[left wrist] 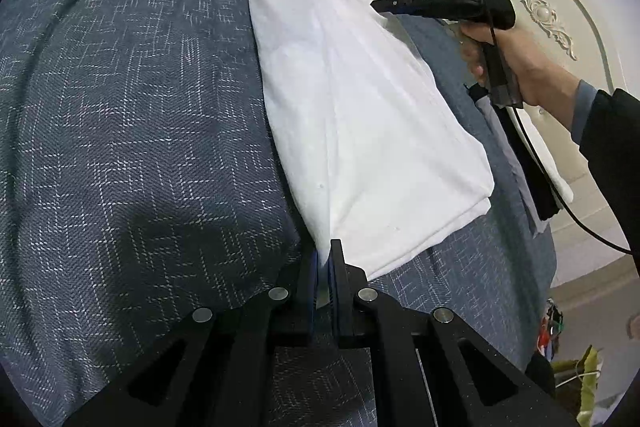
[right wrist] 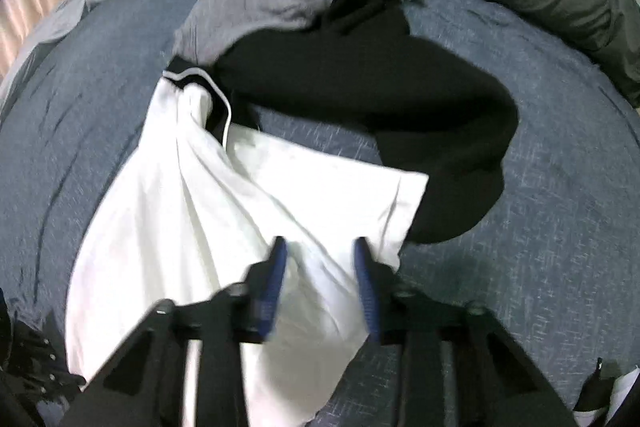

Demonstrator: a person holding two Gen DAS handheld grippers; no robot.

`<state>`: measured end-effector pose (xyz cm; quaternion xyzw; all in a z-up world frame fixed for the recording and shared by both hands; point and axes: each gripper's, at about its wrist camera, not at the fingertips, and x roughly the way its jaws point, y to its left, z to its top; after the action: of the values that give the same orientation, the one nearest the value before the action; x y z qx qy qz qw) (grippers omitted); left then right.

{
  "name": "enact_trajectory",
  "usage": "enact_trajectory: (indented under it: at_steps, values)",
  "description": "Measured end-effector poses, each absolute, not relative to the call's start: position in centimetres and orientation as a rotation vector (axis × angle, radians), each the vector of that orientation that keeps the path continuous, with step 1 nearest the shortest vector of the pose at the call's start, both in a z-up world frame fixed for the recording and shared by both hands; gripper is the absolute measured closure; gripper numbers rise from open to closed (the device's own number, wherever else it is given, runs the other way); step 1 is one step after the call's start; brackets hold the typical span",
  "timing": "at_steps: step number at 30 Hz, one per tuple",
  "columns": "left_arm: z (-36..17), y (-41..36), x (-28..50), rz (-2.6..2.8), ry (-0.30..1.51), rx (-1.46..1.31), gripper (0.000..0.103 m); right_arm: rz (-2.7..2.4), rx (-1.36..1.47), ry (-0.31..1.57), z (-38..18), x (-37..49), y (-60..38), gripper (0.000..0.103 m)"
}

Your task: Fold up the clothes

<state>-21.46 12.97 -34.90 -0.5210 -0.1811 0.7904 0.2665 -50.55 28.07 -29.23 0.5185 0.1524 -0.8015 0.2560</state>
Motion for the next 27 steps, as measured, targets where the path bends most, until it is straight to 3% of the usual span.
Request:
enact_trajectory:
  at_steps: [3,12,20,21,23,24,25,27]
  values:
    - [-34.9,12.9,-21.4,2.135,-0.488,-1.407,0.098,-2.195,1.387,0.421,-29.1,-50.3,27.8,0.1]
    - [-35.0,12.2,-20.6,2.134,-0.482,-1.411,0.098,-2.46,1.446,0.434,-29.0,-52.2,29.6,0.103]
    - [-35.0,12.3,-20.3,2.134,-0.487,-1.414,0.098,-2.513,1.35,0.295,-28.0,-51.8,30.4,0.103]
    - [-35.0,12.4,-20.2,2.136,-0.486,-1.413,0.098,-2.504,1.31,0.276,-27.4,-51.5,30.2,0.101]
    - [-34.9,12.4,-20.2,2.137,-0.485,-1.413,0.098,-2.475,1.239,0.25,-26.4,-51.1,29.8,0.089]
    - [-34.9,12.4,-20.1,2.137,-0.485,-1.413,0.098,-2.442,1.23,0.268,-26.3,-51.0,29.2,0.067]
    - [-34.9,12.4,-20.1,2.137,-0.485,-1.414,0.098,-2.411,1.234,0.298,-26.3,-50.9,28.4,0.057]
    - [-34.8,12.5,-20.1,2.136,-0.486,-1.414,0.098,-2.365,1.245,0.344,-26.6,-50.5,27.1,0.057]
